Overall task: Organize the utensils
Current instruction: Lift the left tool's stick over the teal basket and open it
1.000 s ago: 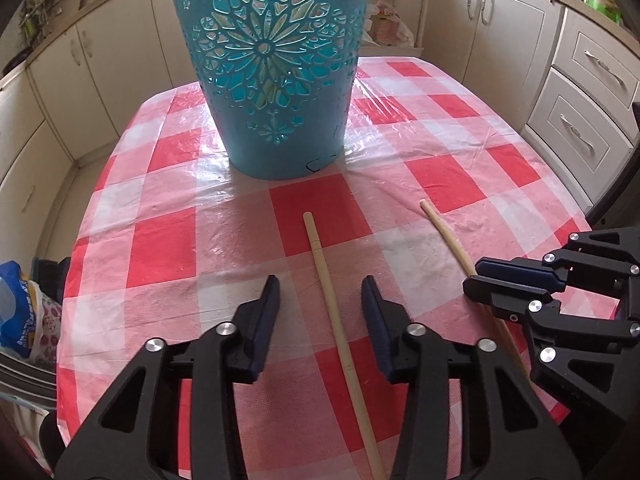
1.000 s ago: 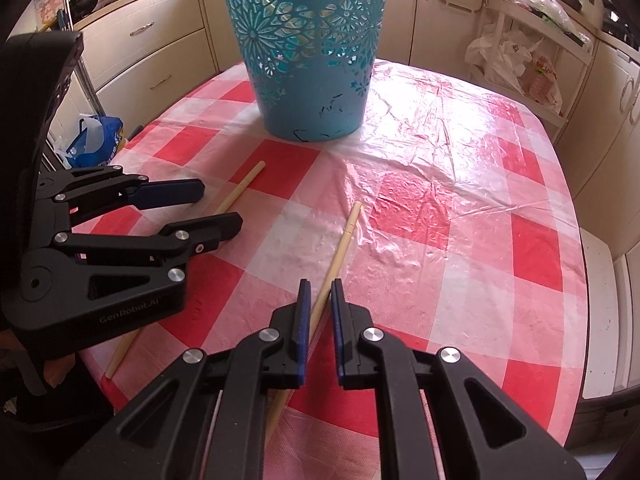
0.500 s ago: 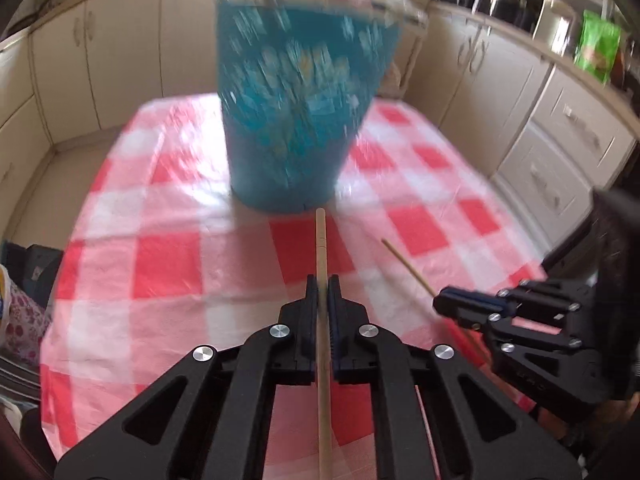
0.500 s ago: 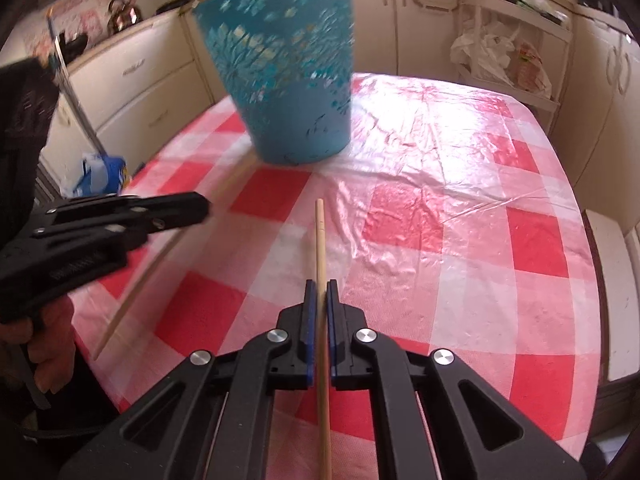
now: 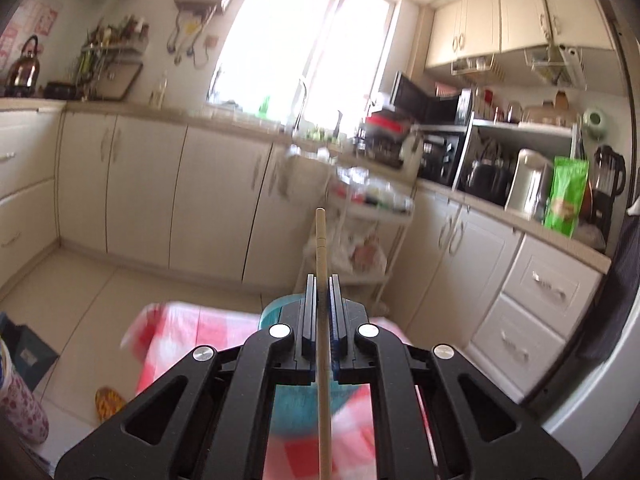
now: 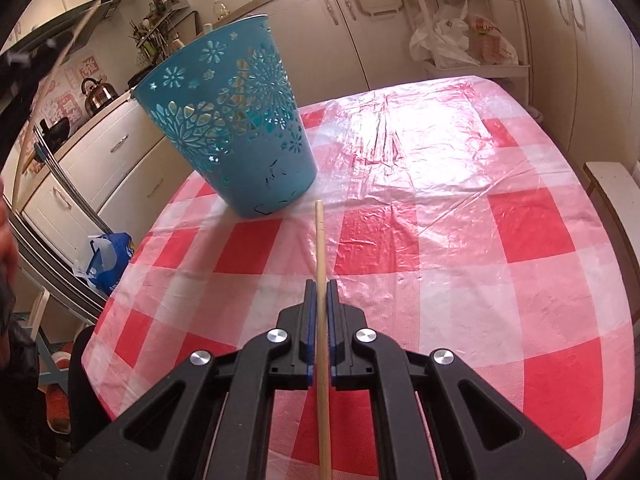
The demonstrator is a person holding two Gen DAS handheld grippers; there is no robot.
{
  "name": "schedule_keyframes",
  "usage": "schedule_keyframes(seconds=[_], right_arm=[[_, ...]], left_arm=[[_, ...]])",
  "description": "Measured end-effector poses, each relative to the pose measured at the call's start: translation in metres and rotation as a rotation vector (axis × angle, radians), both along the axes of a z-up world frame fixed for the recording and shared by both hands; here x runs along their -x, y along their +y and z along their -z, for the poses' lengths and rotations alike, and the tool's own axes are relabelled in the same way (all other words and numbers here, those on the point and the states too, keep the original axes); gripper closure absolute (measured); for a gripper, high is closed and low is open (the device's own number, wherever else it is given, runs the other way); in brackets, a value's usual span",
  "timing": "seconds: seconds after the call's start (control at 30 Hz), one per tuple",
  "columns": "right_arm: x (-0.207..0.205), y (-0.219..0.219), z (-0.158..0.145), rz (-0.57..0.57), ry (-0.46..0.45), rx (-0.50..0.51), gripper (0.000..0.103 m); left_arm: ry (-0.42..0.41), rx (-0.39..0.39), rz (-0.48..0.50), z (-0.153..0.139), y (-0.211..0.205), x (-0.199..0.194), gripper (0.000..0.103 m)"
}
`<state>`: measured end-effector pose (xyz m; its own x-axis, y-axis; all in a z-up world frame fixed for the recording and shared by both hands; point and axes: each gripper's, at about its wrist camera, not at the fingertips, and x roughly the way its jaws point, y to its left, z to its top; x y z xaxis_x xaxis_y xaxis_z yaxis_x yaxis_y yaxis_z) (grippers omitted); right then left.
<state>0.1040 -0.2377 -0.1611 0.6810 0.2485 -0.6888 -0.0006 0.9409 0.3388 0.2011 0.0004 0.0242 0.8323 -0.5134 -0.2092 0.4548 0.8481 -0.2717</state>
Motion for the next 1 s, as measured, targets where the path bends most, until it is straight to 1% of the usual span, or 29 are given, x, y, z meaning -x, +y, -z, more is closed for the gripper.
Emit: schedule_keyframes(seconds=[0.07,0.13,0.2,0.27,0.33,0.4,0.53,0.67,0.73,0.77,0.8,0.87,0.9,0.97,1.0], right_arm=[[0.001,-0.003,0.001,0.003,-0.001,-0.013,0.097],[0.001,-0.004,0.001,0.000,-0.005,-0.014,0.097],[0.002,-0.004,0.000,-0.005,-0.009,-0.011,0.097],[0.002,-0.003,0.001,-0.008,-0.012,-0.013,0.097],[0.003,-0.004,0.001,-0.009,-0.015,-0.015,0.097],[0.003,-0.005,0.001,-0.012,-0.019,-0.015,0.097],[0.004,-0.005,0.001,-0.012,-0.020,-0.016,0.097],[0.004,-0.006,0.000,-0.008,-0.019,-0.017,0.097],[0.004,-0.006,0.000,-0.005,-0.020,-0.018,0.097],[0.004,-0.006,0.000,-0.001,-0.022,-0.019,0.097],[0.004,-0.007,-0.001,0.001,-0.026,-0.020,0.097],[0.006,-0.008,-0.003,0.004,-0.040,-0.019,0.097],[0.008,-0.008,-0.005,0.006,-0.057,-0.017,0.097],[0.013,-0.008,-0.009,0.004,-0.098,-0.013,0.097],[0.018,-0.007,-0.013,0.003,-0.130,-0.008,0.097]], left_arm=[[-0.053,0.029,-0.020,-0.013,-0.005,-0.012,0.098],[-0.085,0.057,-0.042,-0.023,-0.014,-0.026,0.098],[-0.109,0.073,-0.065,-0.029,-0.024,-0.039,0.098],[-0.113,0.086,-0.083,-0.028,-0.034,-0.054,0.098],[-0.095,0.094,-0.097,-0.019,-0.041,-0.066,0.098],[-0.071,0.083,-0.119,-0.005,-0.049,-0.076,0.098],[-0.030,0.027,-0.139,0.019,-0.054,-0.082,0.098],[0.006,-0.037,-0.113,0.035,-0.056,-0.073,0.097],[0.019,-0.049,-0.109,0.040,-0.048,-0.065,0.088],[0.018,-0.048,-0.124,0.042,-0.040,-0.058,0.075],[0.011,-0.046,-0.141,0.043,-0.033,-0.051,0.058],[-0.009,-0.036,-0.205,0.047,-0.012,-0.031,0.041],[-0.013,-0.031,-0.231,0.052,-0.001,-0.020,0.037],[0.002,-0.034,-0.263,0.064,0.016,-0.003,0.034],[0.024,-0.038,-0.277,0.074,0.023,0.004,0.034]])
